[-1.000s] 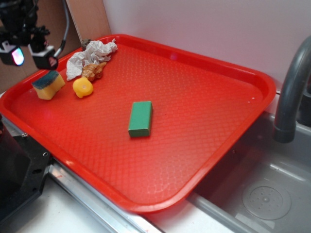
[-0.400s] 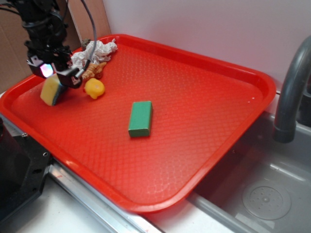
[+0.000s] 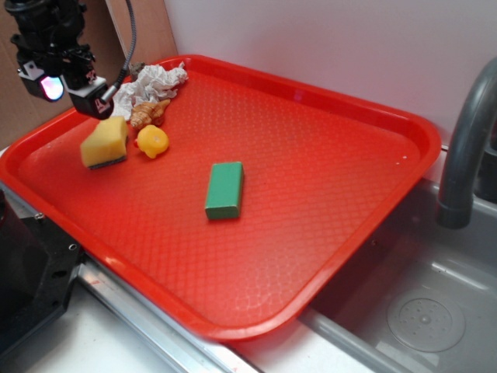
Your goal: Grab the green sponge.
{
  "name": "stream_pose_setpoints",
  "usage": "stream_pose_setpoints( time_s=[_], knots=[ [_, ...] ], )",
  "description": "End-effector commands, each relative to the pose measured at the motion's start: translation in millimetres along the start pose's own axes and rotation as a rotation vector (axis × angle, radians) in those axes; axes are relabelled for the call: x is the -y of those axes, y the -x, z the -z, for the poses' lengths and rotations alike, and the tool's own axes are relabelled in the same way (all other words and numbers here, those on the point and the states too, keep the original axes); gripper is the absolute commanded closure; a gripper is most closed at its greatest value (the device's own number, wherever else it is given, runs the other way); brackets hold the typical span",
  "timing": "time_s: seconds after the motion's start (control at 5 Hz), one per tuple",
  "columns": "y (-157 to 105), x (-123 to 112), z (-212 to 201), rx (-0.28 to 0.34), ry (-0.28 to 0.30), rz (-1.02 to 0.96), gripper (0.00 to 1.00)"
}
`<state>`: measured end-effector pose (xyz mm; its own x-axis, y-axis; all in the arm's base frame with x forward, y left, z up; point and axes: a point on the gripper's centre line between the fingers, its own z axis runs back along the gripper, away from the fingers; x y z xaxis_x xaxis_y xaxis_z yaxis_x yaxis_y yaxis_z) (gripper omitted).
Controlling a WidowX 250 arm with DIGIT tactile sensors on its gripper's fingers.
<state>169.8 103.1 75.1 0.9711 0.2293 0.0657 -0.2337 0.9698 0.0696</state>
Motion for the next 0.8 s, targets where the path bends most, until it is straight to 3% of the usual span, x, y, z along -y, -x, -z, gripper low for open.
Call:
stream_pose_setpoints(
  time_s=[0.0, 0.2, 0.4, 0.6],
  knots=[
    [-11, 3, 30, 0.047, 0.076, -0.032, 0.00],
    [-12, 18, 50, 0.086, 0.182, 0.016, 0.00],
    [-15, 29, 57, 0.062, 0.182, 0.052, 0.00],
    [-17, 33, 58, 0.034, 0.147, 0.044, 0.08]
  ],
)
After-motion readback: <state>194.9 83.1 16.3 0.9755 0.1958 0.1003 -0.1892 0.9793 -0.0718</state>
